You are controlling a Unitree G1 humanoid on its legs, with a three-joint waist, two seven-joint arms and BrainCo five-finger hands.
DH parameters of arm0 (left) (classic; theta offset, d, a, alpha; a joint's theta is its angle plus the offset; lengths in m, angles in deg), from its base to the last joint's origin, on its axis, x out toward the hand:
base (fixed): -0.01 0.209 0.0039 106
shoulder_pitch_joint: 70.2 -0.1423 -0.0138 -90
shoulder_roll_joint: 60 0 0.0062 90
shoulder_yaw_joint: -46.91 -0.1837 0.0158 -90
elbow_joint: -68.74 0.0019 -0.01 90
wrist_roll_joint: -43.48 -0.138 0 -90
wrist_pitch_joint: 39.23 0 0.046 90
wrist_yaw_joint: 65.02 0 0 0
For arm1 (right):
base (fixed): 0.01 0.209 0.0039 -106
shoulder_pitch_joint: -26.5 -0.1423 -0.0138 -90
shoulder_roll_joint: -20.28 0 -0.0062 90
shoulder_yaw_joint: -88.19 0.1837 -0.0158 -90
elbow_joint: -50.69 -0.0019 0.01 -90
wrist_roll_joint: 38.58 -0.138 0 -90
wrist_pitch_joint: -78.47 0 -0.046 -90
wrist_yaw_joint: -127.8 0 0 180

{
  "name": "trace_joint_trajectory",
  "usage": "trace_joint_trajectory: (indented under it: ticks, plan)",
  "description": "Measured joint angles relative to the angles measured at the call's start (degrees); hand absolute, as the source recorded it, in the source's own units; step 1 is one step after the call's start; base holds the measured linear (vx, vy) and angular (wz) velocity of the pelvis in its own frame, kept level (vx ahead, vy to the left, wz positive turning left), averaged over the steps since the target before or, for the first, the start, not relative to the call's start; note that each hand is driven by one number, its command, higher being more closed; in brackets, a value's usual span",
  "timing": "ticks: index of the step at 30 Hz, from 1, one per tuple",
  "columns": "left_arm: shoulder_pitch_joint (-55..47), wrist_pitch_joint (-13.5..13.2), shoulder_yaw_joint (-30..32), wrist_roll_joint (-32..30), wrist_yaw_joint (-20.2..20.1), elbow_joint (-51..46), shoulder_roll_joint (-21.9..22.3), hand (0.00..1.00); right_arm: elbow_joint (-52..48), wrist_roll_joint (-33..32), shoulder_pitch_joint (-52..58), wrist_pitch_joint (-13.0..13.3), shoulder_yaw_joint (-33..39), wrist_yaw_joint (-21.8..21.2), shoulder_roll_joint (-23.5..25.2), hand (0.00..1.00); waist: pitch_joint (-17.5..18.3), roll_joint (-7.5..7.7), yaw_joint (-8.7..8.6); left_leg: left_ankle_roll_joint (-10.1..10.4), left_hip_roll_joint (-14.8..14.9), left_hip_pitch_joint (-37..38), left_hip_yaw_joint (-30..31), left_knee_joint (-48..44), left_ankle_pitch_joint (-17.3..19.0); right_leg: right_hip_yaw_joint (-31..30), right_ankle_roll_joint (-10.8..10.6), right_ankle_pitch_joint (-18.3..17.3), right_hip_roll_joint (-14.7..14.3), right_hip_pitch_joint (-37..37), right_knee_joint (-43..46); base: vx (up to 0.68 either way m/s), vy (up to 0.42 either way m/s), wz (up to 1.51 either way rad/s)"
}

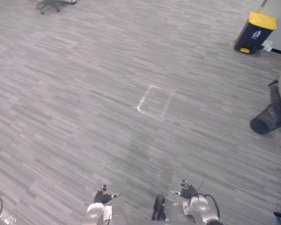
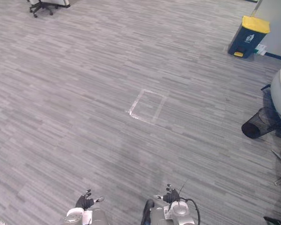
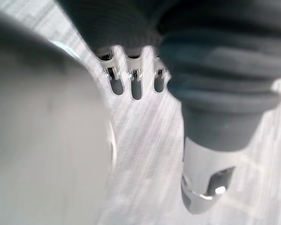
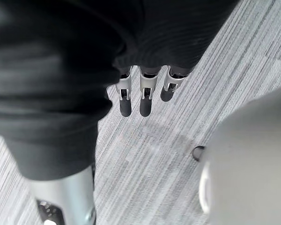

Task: Organize the slippers on the shoe rack

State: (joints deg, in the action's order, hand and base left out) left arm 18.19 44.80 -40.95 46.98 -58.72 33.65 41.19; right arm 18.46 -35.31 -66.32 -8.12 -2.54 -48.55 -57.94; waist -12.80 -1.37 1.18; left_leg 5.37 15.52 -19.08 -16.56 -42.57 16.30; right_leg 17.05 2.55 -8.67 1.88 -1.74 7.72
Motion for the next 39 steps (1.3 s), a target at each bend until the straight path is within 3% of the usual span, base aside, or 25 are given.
trace_joint_trajectory:
  ticks: [1, 3, 4, 5, 7, 9, 10, 11, 15, 17, 18, 19, 21, 22, 23, 24, 26, 27, 28, 29, 31, 33, 36, 38, 39]
  plan:
    - [0.25, 0.00, 0.67, 0.09, -0.01, -0.31, 0.02, 0.00, 0.01, 0.01, -0.29, 0.05, 0.05, 0.12, 0.38, 0.00, -0.35, 0.59, 0.32, -0.73, -2.53, -0.96, 1.29, 8.52, -1.30, -1.24, -1.32, -0.82, 0.86, -0.81, -0.14, 0.50, 0.240, -0.80]
    - [0.50, 0.00, 1.15, 0.36, 0.04, -0.85, 0.16, 0.00, 0.60, 0.09, -0.66, 0.13, -0.02, 0.61, 0.82, 0.00, -0.70, 1.30, 1.25, 0.71, -6.79, 0.41, 6.55, 24.26, -11.46, -4.19, -3.96, -2.81, 1.93, -2.56, -0.26, 0.42, 0.239, -0.85]
    - [0.45, 0.00, 1.21, 0.49, 0.23, -0.89, -0.14, 0.00, 1.36, 0.09, -0.65, 0.13, -0.66, 1.02, 1.93, 0.00, -0.22, 3.03, 2.55, -2.55, -8.37, 2.29, 6.25, 25.31, -13.98, -6.46, -4.89, -2.99, 2.67, -3.83, -1.57, 0.47, 0.203, -0.66]
    - [0.63, 0.07, 1.43, 0.66, 0.19, -0.79, -1.17, 0.00, 1.62, 0.09, -0.50, 0.31, -1.35, 0.98, 3.30, 0.00, 0.16, 4.88, 1.65, -2.79, -9.23, 1.16, 6.34, 22.39, -10.68, -5.99, -5.35, -2.55, 3.69, -4.61, -2.11, 0.49, 0.185, -0.50]
    - [1.25, 0.12, 3.63, 0.75, 0.06, -0.85, -1.13, 0.00, 1.80, 0.09, 0.19, 0.48, -1.76, 1.01, 3.70, 0.00, 0.25, 5.21, 2.04, -4.46, -7.98, -0.80, 5.73, 13.25, -4.46, -6.13, -8.11, -4.22, 4.32, -2.96, 4.90, 0.48, 0.195, -0.27]
    - [1.19, 0.22, 3.59, 1.11, 0.19, -0.03, -1.14, 0.00, 1.88, 0.07, 0.61, 0.46, -1.79, 0.94, 4.00, 0.00, 0.20, 5.38, 2.18, -5.86, -7.11, 1.95, 3.27, 9.62, 0.30, -8.08, -11.49, -5.84, 6.50, 1.53, 20.68, 0.48, 0.218, -0.45]
    - [0.97, 0.38, 3.50, 1.07, 0.18, 0.66, -1.75, 0.00, 1.73, 0.08, 0.25, 0.47, -1.84, 0.78, 4.30, 0.00, -0.13, 5.40, 2.13, -6.85, -7.18, 5.43, 1.15, 9.28, 2.39, -9.67, -16.00, -3.49, 8.34, 6.55, 33.84, 0.47, 0.186, -0.48]
    - [0.97, 0.79, 3.35, 1.01, 0.18, 0.91, -2.18, 0.00, 1.65, 0.11, -0.18, 0.47, -1.85, 0.60, 4.35, 0.00, -0.21, 5.54, 1.97, -7.54, -7.18, 8.23, 0.07, 9.43, 3.68, -9.22, -17.98, -1.23, 9.16, 9.21, 41.93, 0.55, 0.187, -0.52]
    - [-0.34, 1.71, 2.91, 0.23, 0.40, 1.66, -3.29, 0.00, 0.41, 0.13, -0.73, 0.55, -1.69, -0.23, 4.16, 0.00, -0.43, 5.29, 1.59, -6.47, -8.22, 19.36, -2.11, 17.45, 6.37, 1.99, -9.25, -3.32, 11.31, 17.60, 52.09, 0.45, 0.074, -0.28]
    - [-0.26, 1.85, 2.63, -0.06, 0.58, 1.92, -2.76, 0.00, -0.76, 0.18, -1.14, 0.70, -1.67, -0.25, 3.50, 0.00, -0.93, 4.59, 0.60, -5.85, -8.17, 22.95, -2.13, 21.40, 6.01, 6.88, -5.39, -5.78, 11.06, 20.19, 44.59, 0.43, -0.020, 0.05]
    - [-0.09, 1.85, 1.08, -0.35, 0.69, 1.94, -2.43, 0.00, -1.27, 0.20, -1.55, 0.75, -1.64, -0.22, 2.51, 0.00, -1.66, 3.37, -0.24, -5.62, -7.26, 25.47, -1.84, 23.63, 5.88, 10.62, -4.25, -5.83, 10.06, 20.99, 32.90, 0.44, -0.051, 0.23]
    - [0.16, 1.84, 0.39, -1.07, 0.69, 1.96, -2.16, 0.00, -2.48, 0.22, -1.58, 0.75, -1.61, -0.23, 1.84, 0.00, -1.96, 2.88, -0.72, -5.61, -6.89, 26.53, -1.61, 24.35, 5.88, 11.55, -3.86, -4.29, 9.56, 22.18, 24.85, 0.57, -0.111, 0.39]
    - [0.55, 1.80, -0.27, -2.20, 0.77, 2.12, -1.73, 0.00, -2.99, 0.33, -1.28, 0.64, -1.20, -0.12, 1.11, 0.00, -2.00, 3.44, -1.22, -4.46, -7.18, 29.38, -1.46, 26.06, 5.60, 11.04, -5.11, 5.12, 8.49, 22.75, 5.57, 0.58, -0.154, 0.35]
    - [0.00, 1.77, -1.01, -2.30, 0.82, 2.32, -2.01, 0.00, -2.74, 0.62, -0.35, 0.50, -1.19, -0.12, 1.06, 0.00, -1.73, 4.59, -1.17, -1.56, -8.39, 32.30, -0.58, 26.79, 6.33, 9.38, -5.04, 9.77, 8.58, 22.10, -1.54, 0.60, -0.209, 0.33]
    - [0.20, 1.85, -1.00, -2.66, 0.88, 3.45, -1.58, 0.00, -2.80, 0.70, -0.22, 0.57, -0.97, -0.01, 0.68, 0.00, -1.72, 4.23, -1.55, 0.08, -7.48, 35.32, 1.57, 26.97, 7.41, 6.23, -1.49, 17.02, 8.39, 22.18, 2.89, 0.61, -0.216, 0.33]
    - [0.52, 1.77, -1.06, -3.21, 0.84, 3.84, -0.95, 0.00, -2.78, 0.57, -0.50, 0.46, -0.21, -0.09, 0.08, 0.00, -1.58, 3.19, -1.73, 0.01, -6.55, 35.90, 3.06, 26.35, 7.29, 5.33, -1.22, 16.40, 8.28, 23.38, 7.77, 0.61, -0.223, 0.18]
    - [0.51, 1.46, -2.09, -3.52, 0.79, 4.34, 0.74, 0.00, -2.77, 0.69, -0.77, 0.52, 0.67, -0.01, -0.99, 0.00, -0.28, 0.24, -1.77, 0.23, -3.57, 33.92, 7.36, 18.80, 5.46, 4.35, -0.86, 8.39, 6.27, 25.67, 16.94, 0.61, -0.208, -0.13]
    - [0.63, 1.44, -1.99, -3.48, 0.81, 4.45, 1.15, 0.00, -2.79, 0.63, -0.87, 0.54, 0.78, -0.04, -1.57, 0.00, -0.30, -0.76, -1.72, 0.55, -2.38, 30.41, 9.95, 9.17, 2.00, 4.76, -0.35, 5.54, 5.98, 25.28, 19.90, 0.61, -0.153, -0.23]
    - [0.98, 1.71, -1.99, -3.48, 0.82, 4.58, 1.36, 0.00, -2.77, 0.58, -0.89, 0.52, 1.04, 0.00, -2.09, 0.00, -0.81, -1.97, -1.97, 1.76, -0.92, 26.11, 11.93, -1.33, -6.15, 5.73, -0.03, 3.39, 5.24, 22.73, 20.50, 0.59, -0.079, -0.19]
    - [1.11, 1.77, -2.00, -3.48, 0.77, 4.57, 1.49, 0.00, -2.48, 0.50, -0.84, 0.34, 0.96, 0.01, -2.17, 0.00, -1.06, -2.65, -1.84, 3.74, 1.09, 22.20, 11.83, -10.44, -14.74, 5.64, -0.04, 1.96, 4.35, 19.17, 18.53, 0.58, -0.050, -0.10]
    - [1.24, 1.63, -1.94, -3.49, 0.73, 4.09, 1.10, 0.00, -1.28, 0.18, -0.37, -0.23, 1.32, 0.31, -1.75, 0.00, -1.11, -2.71, -1.77, -0.57, 6.42, 15.90, 5.93, -22.52, -7.55, 5.39, -0.05, 0.99, 3.13, 12.45, 13.62, 0.67, -0.025, 0.03]
    - [1.43, 1.60, -1.44, -3.43, 0.75, 2.84, 0.47, 0.00, -0.52, -0.21, 0.06, -0.61, 2.15, 0.76, -1.12, 0.00, -1.60, -1.43, -1.30, -1.51, 6.88, 11.18, 1.98, -24.47, -3.04, 4.69, -1.06, 0.74, 3.22, 5.51, 7.81, 0.48, 0.004, 0.10]
    - [1.57, 1.15, -1.28, -3.26, 0.71, 0.74, 0.21, 0.00, -0.50, -1.14, -0.06, -0.70, 2.73, 1.18, -0.09, 0.00, -1.72, -1.11, -0.43, -1.42, 4.44, 1.97, -0.37, -11.56, 1.67, 3.75, -3.81, 1.81, 4.28, -1.10, 2.32, 0.48, 0.159, -0.19]
    - [1.98, 1.02, -1.31, -3.30, 0.76, -0.31, 0.07, 0.00, -0.43, -1.14, -1.37, -0.62, 2.98, 1.41, 0.87, 0.00, -2.25, -0.21, -0.20, -1.12, -0.24, -0.02, 1.43, 7.66, -0.84, 2.54, -7.56, 0.41, 7.30, -2.29, 2.98, 0.41, 0.302, -0.46]
    - [2.93, 0.78, -0.87, -3.31, 0.92, -0.15, -0.54, 0.00, 0.39, -1.13, -1.95, -0.58, 2.59, 1.59, 2.04, 0.00, -2.58, 1.85, 0.08, -2.33, -3.81, 3.05, 0.35, 14.43, -6.91, 0.01, -11.37, -0.23, 9.43, -3.46, 2.25, 0.42, 0.252, -0.41]
